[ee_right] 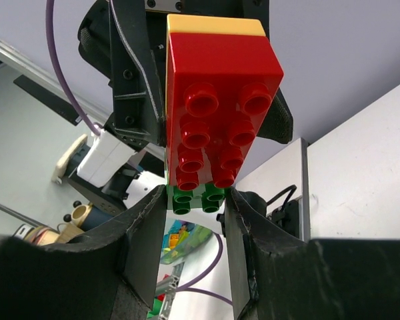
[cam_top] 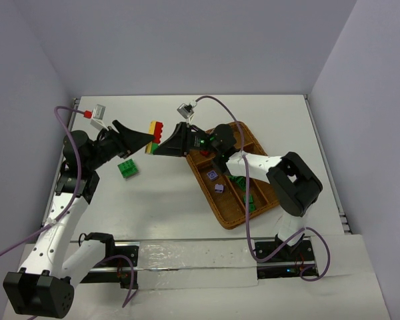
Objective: Sort the legos into containers by color
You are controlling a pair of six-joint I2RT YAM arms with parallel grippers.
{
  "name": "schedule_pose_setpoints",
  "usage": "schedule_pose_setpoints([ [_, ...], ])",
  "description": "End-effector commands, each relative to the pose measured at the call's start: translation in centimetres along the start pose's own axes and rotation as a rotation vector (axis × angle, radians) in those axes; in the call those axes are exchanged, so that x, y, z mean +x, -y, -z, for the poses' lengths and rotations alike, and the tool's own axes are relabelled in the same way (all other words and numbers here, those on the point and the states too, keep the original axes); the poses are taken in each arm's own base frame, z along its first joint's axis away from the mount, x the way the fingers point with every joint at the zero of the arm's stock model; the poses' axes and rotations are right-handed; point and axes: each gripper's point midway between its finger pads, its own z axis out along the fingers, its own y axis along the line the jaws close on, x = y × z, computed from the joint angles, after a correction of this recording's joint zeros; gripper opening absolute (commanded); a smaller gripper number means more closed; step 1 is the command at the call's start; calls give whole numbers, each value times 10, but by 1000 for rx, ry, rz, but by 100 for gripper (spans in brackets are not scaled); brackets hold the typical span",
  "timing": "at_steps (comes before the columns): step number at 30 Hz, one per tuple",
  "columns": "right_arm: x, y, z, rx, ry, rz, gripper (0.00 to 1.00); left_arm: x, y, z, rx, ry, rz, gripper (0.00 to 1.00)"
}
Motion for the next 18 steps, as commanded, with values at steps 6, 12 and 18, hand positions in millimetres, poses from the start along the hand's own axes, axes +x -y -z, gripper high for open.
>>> schedule_pose_setpoints([
  [6,-5,-18,-4,-53,1,84,0,-12,17,1,40,21,-46,66],
  [12,-4,-15,-4,-47,-5,81,0,-13,23,-2,77,11,-33,58],
  [18,-2,-14,-5,-43,-14,80,0,-12,24,-2,88,8,-24,41],
])
